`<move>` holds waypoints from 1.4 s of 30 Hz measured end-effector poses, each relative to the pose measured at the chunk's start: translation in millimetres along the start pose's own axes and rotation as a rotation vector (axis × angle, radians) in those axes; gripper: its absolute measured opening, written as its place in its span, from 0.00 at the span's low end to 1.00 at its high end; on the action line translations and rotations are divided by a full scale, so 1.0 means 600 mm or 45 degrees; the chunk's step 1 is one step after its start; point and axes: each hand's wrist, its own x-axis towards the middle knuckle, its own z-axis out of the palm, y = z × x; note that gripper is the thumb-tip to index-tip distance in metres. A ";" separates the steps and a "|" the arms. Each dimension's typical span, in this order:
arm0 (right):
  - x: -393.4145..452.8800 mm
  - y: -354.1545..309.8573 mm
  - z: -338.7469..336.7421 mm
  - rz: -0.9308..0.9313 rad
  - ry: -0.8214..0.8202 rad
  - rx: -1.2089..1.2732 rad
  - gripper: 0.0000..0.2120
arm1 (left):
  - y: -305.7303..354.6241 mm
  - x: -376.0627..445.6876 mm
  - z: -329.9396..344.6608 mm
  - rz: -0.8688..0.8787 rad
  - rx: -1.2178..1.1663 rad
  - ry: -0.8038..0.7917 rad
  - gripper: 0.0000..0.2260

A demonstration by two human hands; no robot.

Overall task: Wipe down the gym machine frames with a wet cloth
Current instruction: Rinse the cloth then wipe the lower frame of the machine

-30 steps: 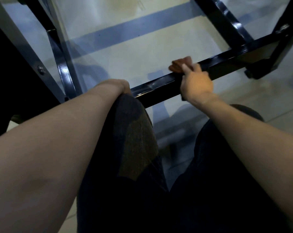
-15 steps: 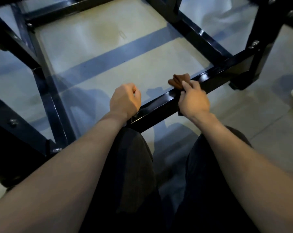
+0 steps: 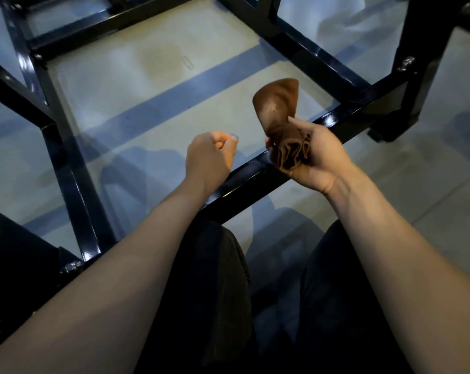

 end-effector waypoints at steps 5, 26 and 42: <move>-0.002 0.011 0.020 -0.354 0.077 -0.504 0.09 | 0.067 -0.008 0.007 -0.300 -0.567 -0.116 0.11; -0.020 0.025 0.014 -0.419 0.131 -1.096 0.08 | 0.057 0.000 0.011 -0.584 -1.073 -0.336 0.16; -0.014 0.009 -0.013 -1.018 -0.117 -1.709 0.16 | 0.059 -0.003 0.006 -0.783 -1.109 -0.578 0.04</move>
